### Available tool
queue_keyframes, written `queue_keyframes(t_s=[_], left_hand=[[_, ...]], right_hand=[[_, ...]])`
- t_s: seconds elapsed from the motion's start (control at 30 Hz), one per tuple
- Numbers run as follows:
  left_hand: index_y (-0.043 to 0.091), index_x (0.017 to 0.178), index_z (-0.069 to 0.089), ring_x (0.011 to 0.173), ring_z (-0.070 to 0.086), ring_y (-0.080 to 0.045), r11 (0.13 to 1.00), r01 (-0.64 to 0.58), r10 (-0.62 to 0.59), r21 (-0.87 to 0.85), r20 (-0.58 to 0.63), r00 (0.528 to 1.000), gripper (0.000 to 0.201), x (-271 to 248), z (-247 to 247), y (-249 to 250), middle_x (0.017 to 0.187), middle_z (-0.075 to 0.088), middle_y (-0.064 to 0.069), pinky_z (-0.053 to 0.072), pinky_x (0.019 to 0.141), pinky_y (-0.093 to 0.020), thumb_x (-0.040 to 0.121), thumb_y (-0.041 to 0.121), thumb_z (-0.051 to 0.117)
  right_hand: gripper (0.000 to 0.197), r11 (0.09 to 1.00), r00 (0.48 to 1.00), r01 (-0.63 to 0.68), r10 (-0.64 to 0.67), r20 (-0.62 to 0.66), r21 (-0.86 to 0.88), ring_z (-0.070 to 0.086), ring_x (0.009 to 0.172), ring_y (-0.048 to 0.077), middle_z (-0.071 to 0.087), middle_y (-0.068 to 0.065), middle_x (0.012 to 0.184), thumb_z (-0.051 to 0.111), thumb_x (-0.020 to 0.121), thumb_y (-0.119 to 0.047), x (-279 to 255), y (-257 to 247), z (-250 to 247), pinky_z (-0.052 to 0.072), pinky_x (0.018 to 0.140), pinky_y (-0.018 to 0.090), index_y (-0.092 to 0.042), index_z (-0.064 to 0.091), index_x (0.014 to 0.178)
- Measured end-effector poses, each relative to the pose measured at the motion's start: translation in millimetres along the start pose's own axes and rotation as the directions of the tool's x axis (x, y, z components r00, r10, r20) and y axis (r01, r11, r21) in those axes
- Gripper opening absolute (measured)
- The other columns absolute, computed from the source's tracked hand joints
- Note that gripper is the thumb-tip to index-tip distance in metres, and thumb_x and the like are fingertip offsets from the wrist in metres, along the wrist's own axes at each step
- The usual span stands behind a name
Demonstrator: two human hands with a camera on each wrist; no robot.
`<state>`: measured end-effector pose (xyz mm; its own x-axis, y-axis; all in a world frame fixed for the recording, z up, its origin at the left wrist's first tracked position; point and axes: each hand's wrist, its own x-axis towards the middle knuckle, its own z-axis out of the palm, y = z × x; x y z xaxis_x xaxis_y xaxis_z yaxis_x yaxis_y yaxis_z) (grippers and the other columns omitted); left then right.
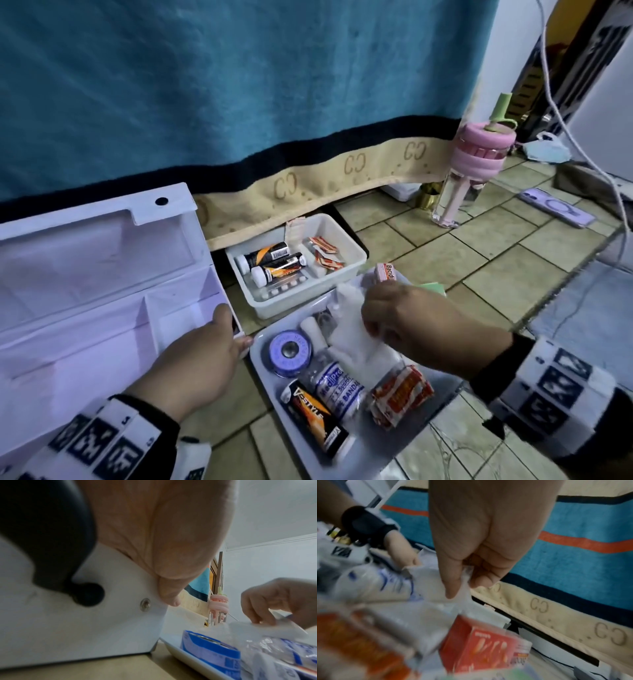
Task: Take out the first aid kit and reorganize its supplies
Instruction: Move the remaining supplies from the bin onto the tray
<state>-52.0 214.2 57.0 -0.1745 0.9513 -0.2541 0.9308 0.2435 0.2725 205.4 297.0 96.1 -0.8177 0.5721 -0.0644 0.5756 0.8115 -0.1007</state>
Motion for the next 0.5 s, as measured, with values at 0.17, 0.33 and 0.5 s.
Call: queue_keyframes(t_s=[0.17, 0.33, 0.5], left_hand=[[0.019, 0.080, 0.023, 0.052, 0.039, -0.014, 1.000, 0.004, -0.004, -0.020, -0.005, 1.000, 0.031, -0.6, -1.2, -0.3, 0.059, 0.040, 0.000, 0.023, 0.046, -0.026, 0.097, 0.040, 0.038], [0.019, 0.082, 0.023, 0.053, 0.039, -0.011, 1.000, -0.005, 0.005, -0.018, -0.005, 1.000, 0.030, -1.5, -1.3, 0.3, 0.060, 0.041, 0.002, 0.025, 0.046, -0.024, 0.098, 0.040, 0.038], [0.019, 0.082, 0.024, 0.053, 0.040, -0.011, 0.999, 0.002, -0.002, -0.036, 0.003, 1.000, 0.029, -0.9, -2.3, 0.5, 0.060, 0.041, 0.002, 0.026, 0.047, -0.024, 0.098, 0.038, 0.038]], right_hand=[[0.021, 1.000, 1.000, -0.002, 0.001, 0.024, 0.012, 0.057, 0.078, 0.018, 0.058, -0.008, 0.084, 0.054, 0.065, -0.008, -6.3, 0.8, 26.6, 0.049, 0.062, 0.028, -0.025, 0.057, 0.076], [0.022, 0.994, 0.983, -0.098, 0.089, 0.157, 0.045, 0.060, 0.085, 0.019, 0.062, -0.006, 0.083, 0.044, 0.065, -0.019, -10.8, 7.4, 21.7, 0.048, 0.073, 0.031, -0.025, 0.062, 0.075], [0.023, 0.996, 0.981, -0.086, 0.089, 0.172, -0.024, 0.057, 0.089, 0.012, 0.059, -0.013, 0.089, 0.065, 0.063, -0.027, -13.6, 6.4, 18.2, 0.046, 0.081, 0.027, -0.032, 0.058, 0.084]])
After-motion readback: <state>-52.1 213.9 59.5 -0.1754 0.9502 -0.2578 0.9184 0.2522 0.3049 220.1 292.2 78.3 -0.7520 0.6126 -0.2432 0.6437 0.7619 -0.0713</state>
